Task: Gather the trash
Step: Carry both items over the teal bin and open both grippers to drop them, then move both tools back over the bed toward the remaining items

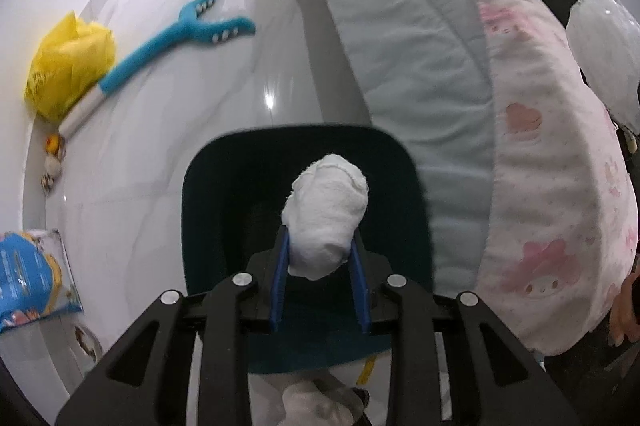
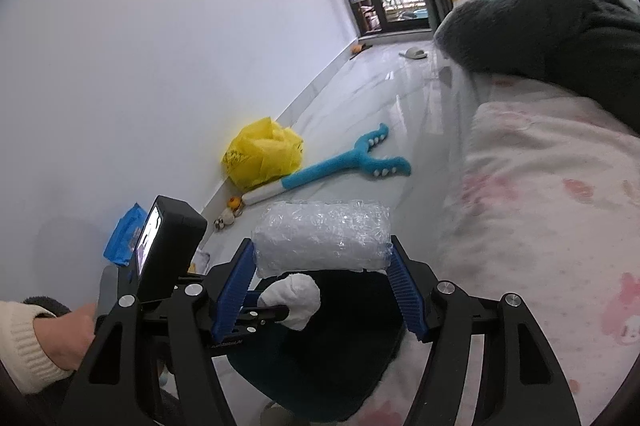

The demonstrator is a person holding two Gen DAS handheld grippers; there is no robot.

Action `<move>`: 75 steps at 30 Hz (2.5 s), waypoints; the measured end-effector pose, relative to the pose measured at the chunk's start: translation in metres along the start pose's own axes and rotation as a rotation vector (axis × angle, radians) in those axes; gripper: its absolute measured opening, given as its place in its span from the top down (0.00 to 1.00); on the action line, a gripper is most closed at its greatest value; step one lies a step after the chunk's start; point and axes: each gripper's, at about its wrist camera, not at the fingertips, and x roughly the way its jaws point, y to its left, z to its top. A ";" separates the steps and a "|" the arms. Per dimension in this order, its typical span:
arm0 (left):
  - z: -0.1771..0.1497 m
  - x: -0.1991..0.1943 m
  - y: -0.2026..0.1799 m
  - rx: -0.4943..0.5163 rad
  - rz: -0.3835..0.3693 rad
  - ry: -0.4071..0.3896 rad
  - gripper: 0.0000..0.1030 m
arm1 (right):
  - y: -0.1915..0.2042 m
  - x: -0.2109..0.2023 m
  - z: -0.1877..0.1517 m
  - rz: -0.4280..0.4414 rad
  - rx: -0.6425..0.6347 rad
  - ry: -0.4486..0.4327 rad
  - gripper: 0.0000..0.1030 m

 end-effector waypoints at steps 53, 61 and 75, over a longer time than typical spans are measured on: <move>0.028 -0.169 0.003 0.009 -0.015 -0.597 0.47 | 0.050 0.113 -0.071 -0.082 -0.222 0.457 0.24; 0.039 -0.183 -0.029 0.048 -0.025 -0.645 0.45 | 0.048 0.066 -0.047 -0.034 -0.231 0.326 0.24; 0.061 -0.183 -0.112 0.130 -0.100 -0.664 0.34 | -0.001 -0.029 -0.021 -0.087 -0.215 0.103 0.24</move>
